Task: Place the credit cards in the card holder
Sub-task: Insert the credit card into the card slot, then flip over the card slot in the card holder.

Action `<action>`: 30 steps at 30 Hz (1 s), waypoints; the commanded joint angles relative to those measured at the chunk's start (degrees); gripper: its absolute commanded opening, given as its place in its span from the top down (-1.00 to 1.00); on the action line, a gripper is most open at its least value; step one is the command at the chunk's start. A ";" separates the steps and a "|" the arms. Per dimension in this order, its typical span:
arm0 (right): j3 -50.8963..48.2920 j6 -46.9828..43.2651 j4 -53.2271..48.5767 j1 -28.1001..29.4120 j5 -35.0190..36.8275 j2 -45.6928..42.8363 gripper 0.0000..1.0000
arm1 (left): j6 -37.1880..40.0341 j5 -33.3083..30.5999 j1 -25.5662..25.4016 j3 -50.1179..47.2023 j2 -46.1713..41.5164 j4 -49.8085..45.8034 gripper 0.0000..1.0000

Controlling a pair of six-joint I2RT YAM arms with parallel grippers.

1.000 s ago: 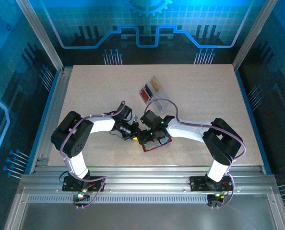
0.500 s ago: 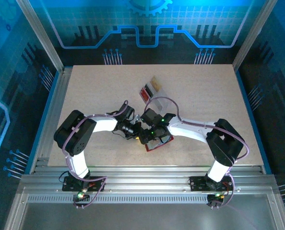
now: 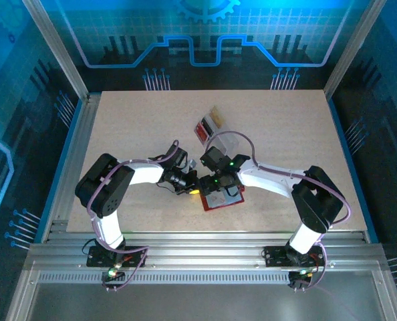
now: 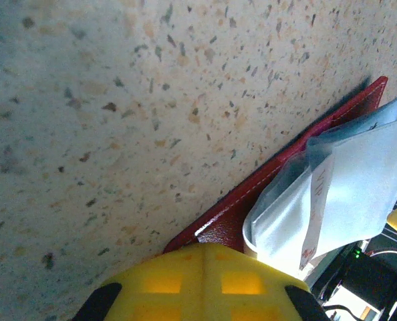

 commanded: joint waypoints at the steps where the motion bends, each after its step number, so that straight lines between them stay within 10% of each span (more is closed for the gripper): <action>1: -0.62 -0.82 -1.52 -1.07 2.97 -2.29 -0.43 | 0.29 -7.19 -1.97 -2.89 5.71 -4.96 0.96; 30: -3.18 -0.23 -2.17 -7.94 7.59 5.67 0.17 | 0.21 -6.92 -1.92 -2.80 5.88 -4.69 0.95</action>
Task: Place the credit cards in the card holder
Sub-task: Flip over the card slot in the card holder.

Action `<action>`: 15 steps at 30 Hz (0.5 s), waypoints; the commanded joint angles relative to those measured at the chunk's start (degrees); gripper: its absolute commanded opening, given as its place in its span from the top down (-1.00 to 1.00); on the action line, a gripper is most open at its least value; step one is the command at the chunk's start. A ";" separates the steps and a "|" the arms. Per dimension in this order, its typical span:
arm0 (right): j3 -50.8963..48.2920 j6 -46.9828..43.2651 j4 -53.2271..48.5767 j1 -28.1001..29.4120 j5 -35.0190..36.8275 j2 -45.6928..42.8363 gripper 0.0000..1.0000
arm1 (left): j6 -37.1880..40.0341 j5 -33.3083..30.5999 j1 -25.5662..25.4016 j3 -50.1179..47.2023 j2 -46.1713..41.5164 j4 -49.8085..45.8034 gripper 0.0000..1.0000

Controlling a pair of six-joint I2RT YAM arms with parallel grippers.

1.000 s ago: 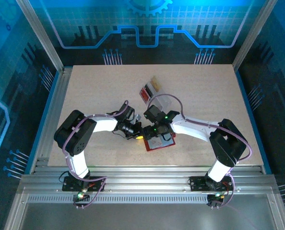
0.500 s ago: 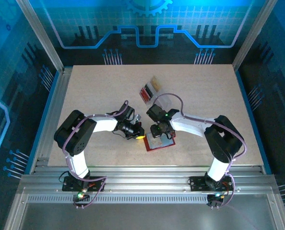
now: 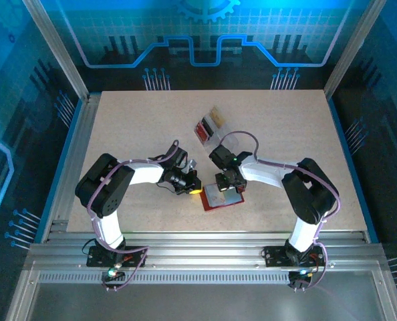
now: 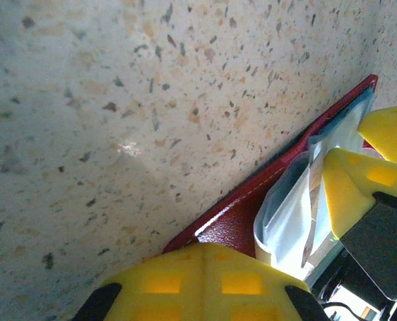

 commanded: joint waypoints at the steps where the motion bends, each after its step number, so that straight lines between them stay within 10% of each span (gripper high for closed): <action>1: -1.18 0.41 -0.69 -1.29 0.76 0.88 0.17 | 0.11 -6.98 -1.95 -2.85 5.88 -4.67 0.95; 15: -1.29 1.50 -0.65 0.65 1.70 -1.20 0.75 | 0.12 -7.04 -2.03 -2.59 6.58 -4.71 0.95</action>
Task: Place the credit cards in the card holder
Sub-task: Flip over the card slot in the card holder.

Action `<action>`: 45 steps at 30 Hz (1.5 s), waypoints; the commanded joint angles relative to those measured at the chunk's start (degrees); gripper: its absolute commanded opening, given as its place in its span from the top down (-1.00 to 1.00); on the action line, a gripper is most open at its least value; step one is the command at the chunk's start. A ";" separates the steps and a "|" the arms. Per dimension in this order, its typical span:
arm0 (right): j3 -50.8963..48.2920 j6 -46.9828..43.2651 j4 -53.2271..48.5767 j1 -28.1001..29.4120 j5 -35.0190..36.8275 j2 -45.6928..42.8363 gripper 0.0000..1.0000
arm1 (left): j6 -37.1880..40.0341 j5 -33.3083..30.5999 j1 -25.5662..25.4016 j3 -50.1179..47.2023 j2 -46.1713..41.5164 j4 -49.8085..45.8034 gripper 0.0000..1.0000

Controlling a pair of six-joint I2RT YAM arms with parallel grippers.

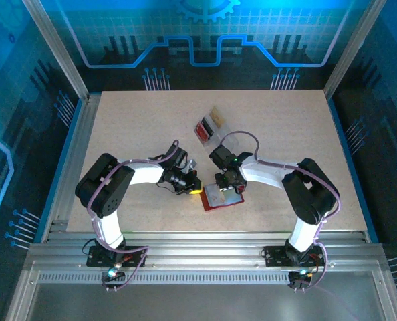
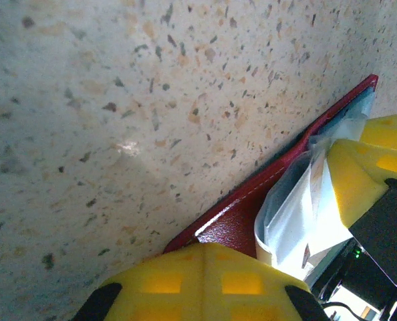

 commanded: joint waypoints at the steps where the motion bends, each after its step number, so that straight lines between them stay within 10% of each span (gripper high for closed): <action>1: 0.39 -0.20 -3.32 1.11 3.77 -1.25 0.86 | 0.11 -7.17 -2.04 -2.50 6.35 -4.68 0.95; 11: 9.23 0.20 -9.59 8.37 6.79 2.74 1.00 | -0.20 -7.27 -2.89 -2.00 7.08 -4.56 0.95; 27: 7.15 5.70 2.18 9.60 -7.44 6.77 0.99 | -0.85 -6.03 -4.07 -1.30 7.89 -3.81 0.95; 34: 2.21 7.30 7.74 7.28 -13.41 3.51 0.38 | -0.82 -5.98 -4.04 -1.34 7.64 -3.86 0.95; 45: -6.46 10.32 6.68 7.95 -8.47 -7.03 0.09 | -0.68 -6.21 -4.07 -1.27 7.71 -4.15 0.95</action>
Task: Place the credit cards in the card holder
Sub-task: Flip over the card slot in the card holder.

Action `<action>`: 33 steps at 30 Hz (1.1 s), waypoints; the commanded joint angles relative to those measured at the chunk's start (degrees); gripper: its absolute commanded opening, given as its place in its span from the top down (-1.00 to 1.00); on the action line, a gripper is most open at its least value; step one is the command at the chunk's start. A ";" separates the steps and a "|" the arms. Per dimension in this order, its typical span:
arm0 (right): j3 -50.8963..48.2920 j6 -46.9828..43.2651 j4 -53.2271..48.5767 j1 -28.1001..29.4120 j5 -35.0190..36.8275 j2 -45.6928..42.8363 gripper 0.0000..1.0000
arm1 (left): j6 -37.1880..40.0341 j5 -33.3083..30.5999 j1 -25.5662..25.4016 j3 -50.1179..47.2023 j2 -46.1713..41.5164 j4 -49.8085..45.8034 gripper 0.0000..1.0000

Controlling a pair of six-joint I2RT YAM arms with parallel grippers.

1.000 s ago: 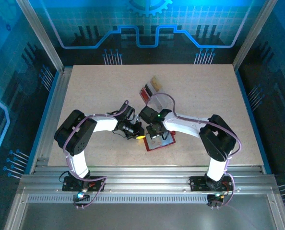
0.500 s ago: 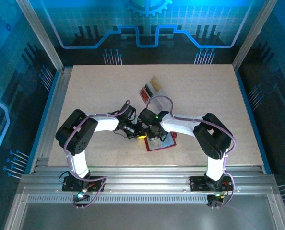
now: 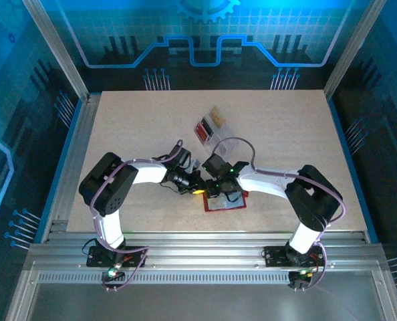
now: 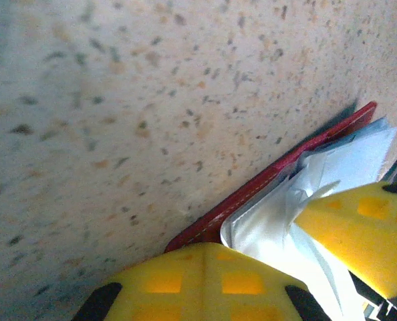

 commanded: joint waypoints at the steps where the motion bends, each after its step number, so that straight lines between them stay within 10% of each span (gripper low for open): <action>1: -3.33 2.97 0.04 1.23 -2.34 -4.12 0.08 | -0.59 -7.11 -2.42 -2.81 6.00 -5.72 0.95; 33: -16.54 11.65 -7.28 1.87 6.75 -23.62 -0.01 | -0.39 -7.12 -2.45 -2.72 6.09 -5.94 0.95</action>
